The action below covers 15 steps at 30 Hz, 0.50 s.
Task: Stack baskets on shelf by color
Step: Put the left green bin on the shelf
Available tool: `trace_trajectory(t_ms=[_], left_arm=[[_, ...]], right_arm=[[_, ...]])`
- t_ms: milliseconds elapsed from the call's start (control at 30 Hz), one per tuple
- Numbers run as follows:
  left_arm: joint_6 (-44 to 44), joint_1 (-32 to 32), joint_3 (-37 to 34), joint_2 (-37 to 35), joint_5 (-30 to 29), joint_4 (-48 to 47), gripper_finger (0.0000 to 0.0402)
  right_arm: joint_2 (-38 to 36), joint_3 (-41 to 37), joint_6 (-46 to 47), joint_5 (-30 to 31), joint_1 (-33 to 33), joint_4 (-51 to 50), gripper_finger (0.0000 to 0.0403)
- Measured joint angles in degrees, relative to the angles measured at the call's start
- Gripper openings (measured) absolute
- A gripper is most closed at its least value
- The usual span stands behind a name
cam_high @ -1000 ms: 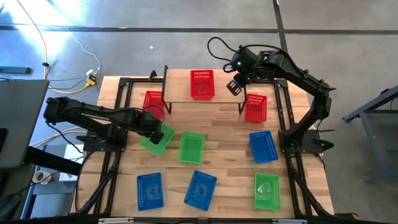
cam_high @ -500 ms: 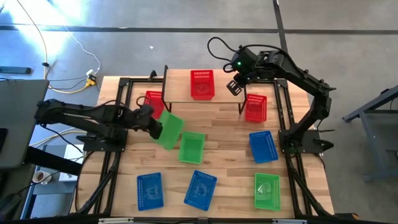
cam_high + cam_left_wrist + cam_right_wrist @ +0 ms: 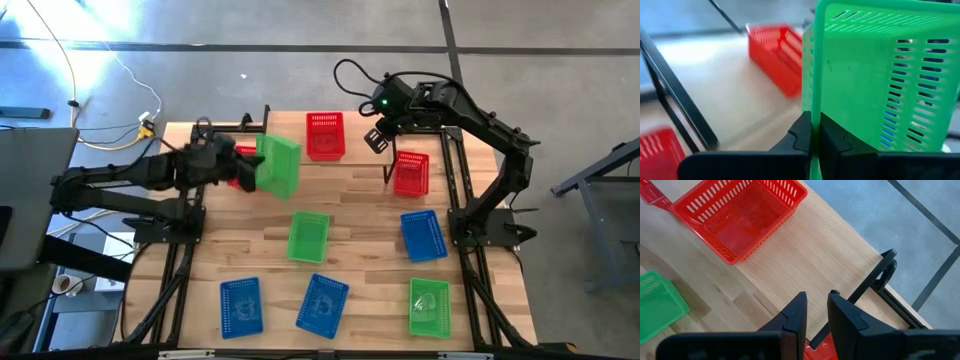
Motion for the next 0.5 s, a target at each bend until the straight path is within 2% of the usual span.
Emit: trace_trajectory(t_ms=[200,500], left_arm=[[3.7,7.3,6.5,3.1,0.6,0.0,0.0001],[4.8,20.3,18.4,12.6,10.5,-7.1,0.0001]], right_arm=[[0.0,0.0,0.3,0.0,0.0,0.0,0.0062],[0.0,0.0,1.2,0.0,0.0,0.0,0.0062]])
